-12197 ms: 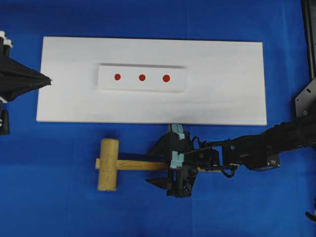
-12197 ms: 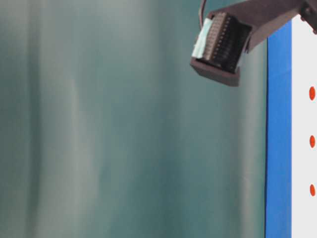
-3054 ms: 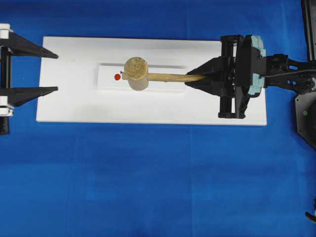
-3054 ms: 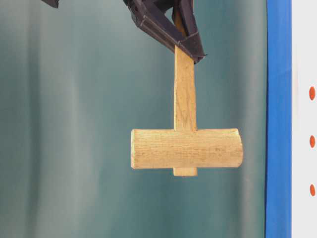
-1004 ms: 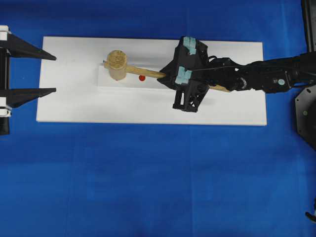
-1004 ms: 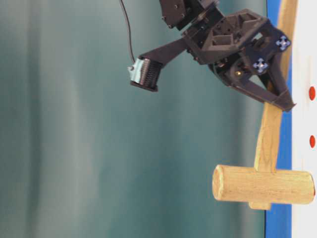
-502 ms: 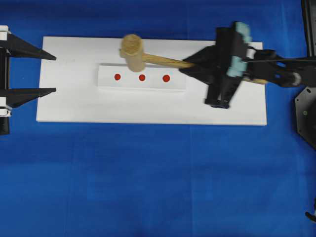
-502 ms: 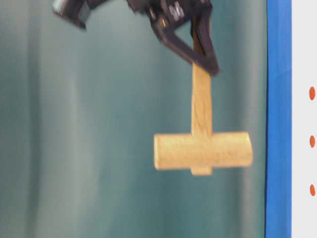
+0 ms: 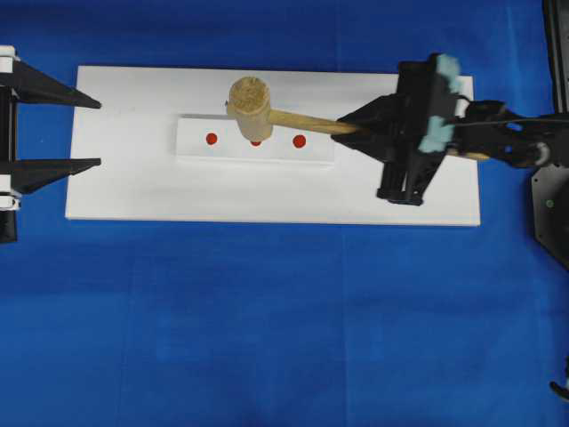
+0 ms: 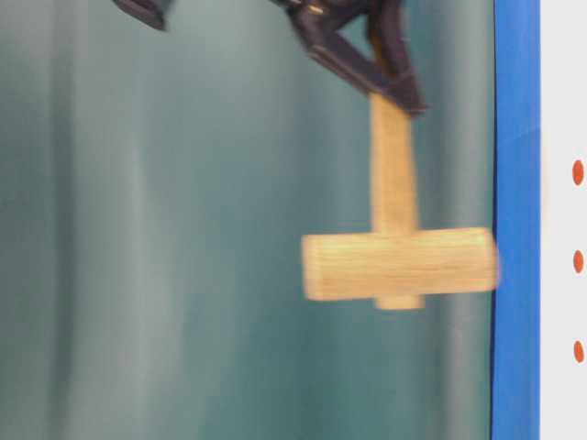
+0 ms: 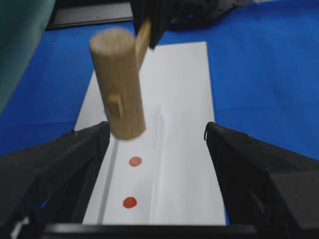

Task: Hit the mark with a hammer.
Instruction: 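Lift the mallet and strike the middle red dot, then lift the mallet and strike the right red dot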

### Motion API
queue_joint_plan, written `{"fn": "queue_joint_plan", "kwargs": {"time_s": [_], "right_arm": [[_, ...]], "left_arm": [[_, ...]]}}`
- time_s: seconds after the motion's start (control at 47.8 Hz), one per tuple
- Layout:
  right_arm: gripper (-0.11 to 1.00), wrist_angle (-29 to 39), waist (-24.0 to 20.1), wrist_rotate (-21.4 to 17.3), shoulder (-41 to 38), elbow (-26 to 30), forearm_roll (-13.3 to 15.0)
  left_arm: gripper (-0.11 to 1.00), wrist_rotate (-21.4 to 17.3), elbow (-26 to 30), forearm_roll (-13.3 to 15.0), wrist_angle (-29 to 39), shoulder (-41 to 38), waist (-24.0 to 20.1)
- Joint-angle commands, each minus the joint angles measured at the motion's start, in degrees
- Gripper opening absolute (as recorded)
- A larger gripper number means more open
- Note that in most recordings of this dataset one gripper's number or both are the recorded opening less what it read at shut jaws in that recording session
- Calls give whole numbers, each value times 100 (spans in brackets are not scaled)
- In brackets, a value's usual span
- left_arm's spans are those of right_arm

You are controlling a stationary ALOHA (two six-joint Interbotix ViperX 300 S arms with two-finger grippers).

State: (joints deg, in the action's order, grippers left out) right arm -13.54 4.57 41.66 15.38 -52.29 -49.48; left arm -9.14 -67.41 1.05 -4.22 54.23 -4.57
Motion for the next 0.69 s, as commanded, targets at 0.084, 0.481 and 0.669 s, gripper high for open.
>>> {"fn": "queue_joint_plan", "kwargs": {"time_s": [0.084, 0.481, 0.669], "right_arm": [[3, -176, 9, -79, -791, 176, -220], [3, -176, 9, -79, -404, 141, -281], [2, -62, 9, -70, 519, -132, -193]], "left_arm": [[75, 9, 62, 9, -44, -18, -9], [75, 9, 53, 9, -44, -9, -9], [75, 9, 53, 9, -18, 0, -9]]}}
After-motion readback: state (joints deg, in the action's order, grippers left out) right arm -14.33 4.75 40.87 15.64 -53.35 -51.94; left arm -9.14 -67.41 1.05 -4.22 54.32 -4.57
